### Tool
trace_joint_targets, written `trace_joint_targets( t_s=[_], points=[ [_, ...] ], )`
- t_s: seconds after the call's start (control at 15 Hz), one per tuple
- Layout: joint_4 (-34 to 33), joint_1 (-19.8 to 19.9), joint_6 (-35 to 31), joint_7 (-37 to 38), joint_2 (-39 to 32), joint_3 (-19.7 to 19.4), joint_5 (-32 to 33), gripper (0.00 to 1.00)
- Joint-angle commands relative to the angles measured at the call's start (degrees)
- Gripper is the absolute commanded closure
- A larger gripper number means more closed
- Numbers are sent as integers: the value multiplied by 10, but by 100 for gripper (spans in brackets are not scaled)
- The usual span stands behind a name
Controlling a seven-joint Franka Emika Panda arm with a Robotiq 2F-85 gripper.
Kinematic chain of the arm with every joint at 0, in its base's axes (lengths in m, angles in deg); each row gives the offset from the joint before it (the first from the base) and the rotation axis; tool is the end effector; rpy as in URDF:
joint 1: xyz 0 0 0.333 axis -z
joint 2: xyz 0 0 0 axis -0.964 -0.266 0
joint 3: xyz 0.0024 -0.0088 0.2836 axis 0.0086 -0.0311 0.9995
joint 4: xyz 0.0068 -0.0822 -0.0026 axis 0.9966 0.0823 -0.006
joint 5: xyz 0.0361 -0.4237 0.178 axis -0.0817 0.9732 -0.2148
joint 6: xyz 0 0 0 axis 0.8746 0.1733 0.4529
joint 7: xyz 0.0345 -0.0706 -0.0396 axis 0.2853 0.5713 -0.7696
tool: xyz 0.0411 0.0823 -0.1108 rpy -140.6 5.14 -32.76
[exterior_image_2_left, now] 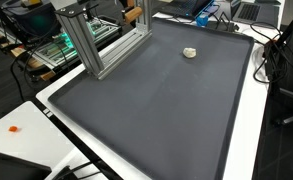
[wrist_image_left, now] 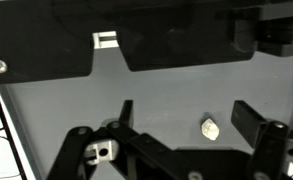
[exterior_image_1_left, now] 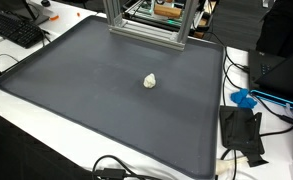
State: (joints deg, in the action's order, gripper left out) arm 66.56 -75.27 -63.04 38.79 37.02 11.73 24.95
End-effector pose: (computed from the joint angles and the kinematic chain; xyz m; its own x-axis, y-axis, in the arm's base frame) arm 0.4534 0.0187 0.4160 0.9993 -0.0254 0.0262 -0.0243 -0.9989 -0.0411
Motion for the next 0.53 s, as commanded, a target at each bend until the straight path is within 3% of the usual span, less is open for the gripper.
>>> trace_joint_targets(
  t_s=[0.0,0.47],
  points=[
    [4,-21,7,47,33,23,-53,0],
    [41,-60,-35,39,94,83,-41,0]
  ],
)
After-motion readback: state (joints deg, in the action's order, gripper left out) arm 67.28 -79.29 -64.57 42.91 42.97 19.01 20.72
